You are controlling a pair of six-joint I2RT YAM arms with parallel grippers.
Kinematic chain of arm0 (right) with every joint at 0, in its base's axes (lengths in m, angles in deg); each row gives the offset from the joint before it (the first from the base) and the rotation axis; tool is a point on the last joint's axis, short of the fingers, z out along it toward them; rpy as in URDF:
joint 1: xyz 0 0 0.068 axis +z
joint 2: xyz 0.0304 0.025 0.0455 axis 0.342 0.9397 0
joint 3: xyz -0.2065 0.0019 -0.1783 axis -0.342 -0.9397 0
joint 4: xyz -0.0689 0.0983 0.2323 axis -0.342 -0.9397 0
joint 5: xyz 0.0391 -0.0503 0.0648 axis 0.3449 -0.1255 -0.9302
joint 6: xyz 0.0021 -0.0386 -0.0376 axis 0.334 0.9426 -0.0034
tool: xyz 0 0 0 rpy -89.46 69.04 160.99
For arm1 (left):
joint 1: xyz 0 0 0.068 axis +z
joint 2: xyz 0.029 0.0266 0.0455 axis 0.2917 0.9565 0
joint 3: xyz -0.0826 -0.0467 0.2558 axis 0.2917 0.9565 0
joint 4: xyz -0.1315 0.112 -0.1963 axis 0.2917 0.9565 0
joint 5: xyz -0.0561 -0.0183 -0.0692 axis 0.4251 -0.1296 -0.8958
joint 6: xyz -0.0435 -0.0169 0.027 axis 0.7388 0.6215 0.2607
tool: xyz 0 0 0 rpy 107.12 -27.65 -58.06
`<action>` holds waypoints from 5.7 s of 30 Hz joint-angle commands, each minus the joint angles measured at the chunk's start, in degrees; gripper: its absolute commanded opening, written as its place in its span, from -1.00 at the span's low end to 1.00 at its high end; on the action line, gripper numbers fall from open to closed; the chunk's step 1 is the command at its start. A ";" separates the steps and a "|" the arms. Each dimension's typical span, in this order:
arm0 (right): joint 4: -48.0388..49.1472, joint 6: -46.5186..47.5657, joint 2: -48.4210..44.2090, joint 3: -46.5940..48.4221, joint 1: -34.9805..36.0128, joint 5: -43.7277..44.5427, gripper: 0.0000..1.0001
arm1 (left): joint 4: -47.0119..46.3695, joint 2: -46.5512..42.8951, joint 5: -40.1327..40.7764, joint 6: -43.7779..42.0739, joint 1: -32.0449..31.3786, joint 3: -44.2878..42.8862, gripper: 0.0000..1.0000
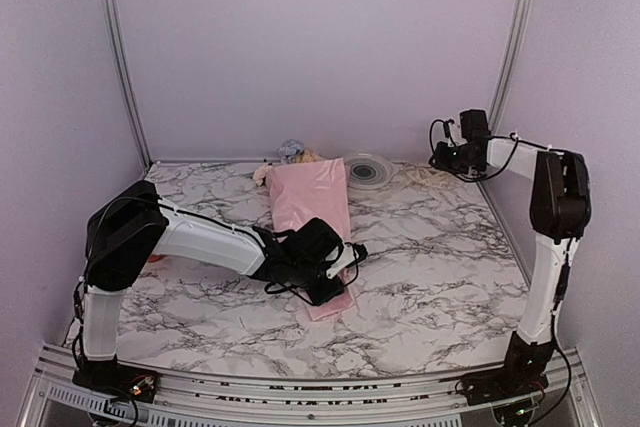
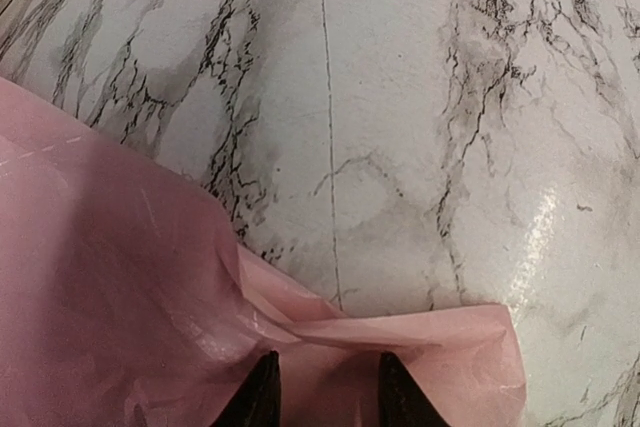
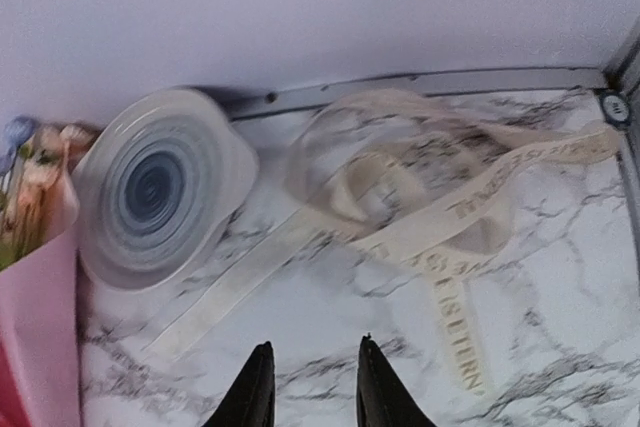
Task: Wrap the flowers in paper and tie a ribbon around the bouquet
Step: Pick up the ribbon from the corner of the board, then place the ribbon at the center of the board, then pick up the ribbon from the center of the board, then place the ribbon at the center of the board.
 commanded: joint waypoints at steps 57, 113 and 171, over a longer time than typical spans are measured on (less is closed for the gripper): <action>-19.13 4.80 -38.50 -1.73 18.63 -1.30 -1.00 | 0.28 2.11 0.18 0.46 -0.25 6.79 -0.33; -22.91 -2.19 -13.39 -28.48 19.33 11.71 -0.15 | 0.70 3.53 0.68 -0.66 0.12 6.12 -0.32; -3.74 -7.85 -34.10 -37.28 21.35 -11.09 -1.00 | 2.84 5.13 -0.08 -1.48 0.17 3.95 -0.31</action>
